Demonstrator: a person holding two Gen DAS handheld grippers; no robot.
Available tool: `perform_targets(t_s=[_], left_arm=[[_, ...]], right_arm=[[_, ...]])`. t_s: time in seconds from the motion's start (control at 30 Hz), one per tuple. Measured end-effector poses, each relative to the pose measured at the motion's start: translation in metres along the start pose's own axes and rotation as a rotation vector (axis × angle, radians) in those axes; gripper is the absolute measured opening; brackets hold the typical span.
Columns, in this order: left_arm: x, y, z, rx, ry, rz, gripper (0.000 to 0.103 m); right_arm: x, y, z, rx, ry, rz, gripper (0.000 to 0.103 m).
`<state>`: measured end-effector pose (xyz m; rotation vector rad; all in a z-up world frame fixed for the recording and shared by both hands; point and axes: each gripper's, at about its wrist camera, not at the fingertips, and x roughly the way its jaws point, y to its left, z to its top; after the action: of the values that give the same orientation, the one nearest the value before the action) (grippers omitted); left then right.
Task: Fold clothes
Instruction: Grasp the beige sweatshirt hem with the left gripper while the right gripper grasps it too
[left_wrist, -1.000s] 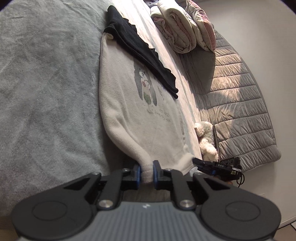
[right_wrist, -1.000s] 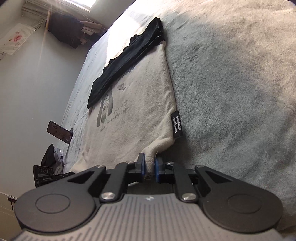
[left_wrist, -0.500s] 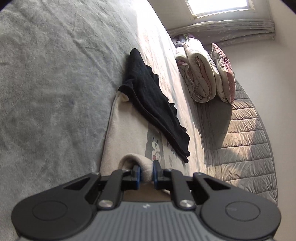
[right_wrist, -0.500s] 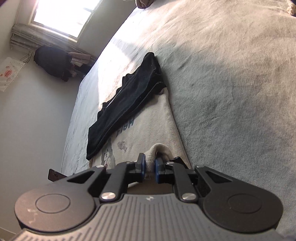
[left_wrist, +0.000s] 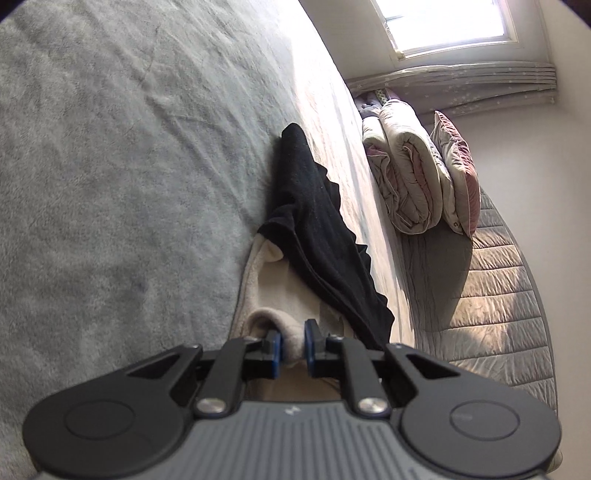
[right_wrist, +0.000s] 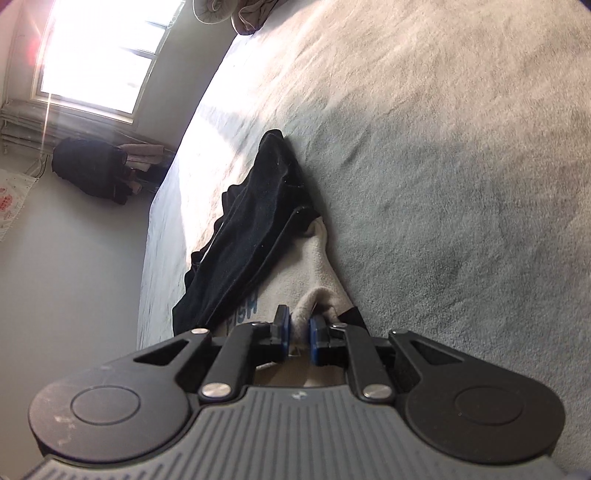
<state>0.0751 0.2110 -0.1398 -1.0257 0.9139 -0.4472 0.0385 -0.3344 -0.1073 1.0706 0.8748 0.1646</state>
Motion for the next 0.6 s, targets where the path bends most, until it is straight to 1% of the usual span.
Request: perform_targets(t_s=[0.13,0.23,0.33,0.4,0.43,0.5,0.53,0.57,0.6], left_arm=[[0.005,-0.003,0.002,-0.01,-0.025,-0.007,0.013],[0.005,0.0,0.003,-0.042,-0.056,-0.03,0.013],[0.005,0.003,0.003,-0.078,-0.078,-0.056,0.013],[0.005,0.005,0.004,-0.105,-0.08,-0.076,0.014],[0.005,0.005,0.004,-0.114,-0.084,-0.088,0.014],[0.0,0.001,0.005,-0.102,-0.101,-0.096,0.016],[-0.003,-0.001,0.005,-0.093,-0.11,-0.097,0.017],[-0.005,-0.004,0.005,-0.083,-0.12,-0.098,0.022],[-0.008,-0.006,0.006,-0.069,-0.136,-0.092,0.027]], right_arm=[[0.008,-0.002,0.007,0.054,-0.004,0.007,0.014],[0.013,-0.002,0.011,0.084,-0.008,0.013,0.014],[0.014,-0.008,0.013,0.146,-0.013,0.044,0.014],[0.013,-0.014,0.015,0.195,-0.016,0.084,0.019],[0.011,-0.015,0.017,0.203,-0.021,0.11,0.02],[0.007,-0.015,0.02,0.209,-0.042,0.157,0.022],[0.003,-0.013,0.021,0.199,-0.068,0.172,0.023],[-0.001,-0.011,0.023,0.188,-0.092,0.184,0.027],[-0.005,-0.008,0.023,0.175,-0.114,0.191,0.034]])
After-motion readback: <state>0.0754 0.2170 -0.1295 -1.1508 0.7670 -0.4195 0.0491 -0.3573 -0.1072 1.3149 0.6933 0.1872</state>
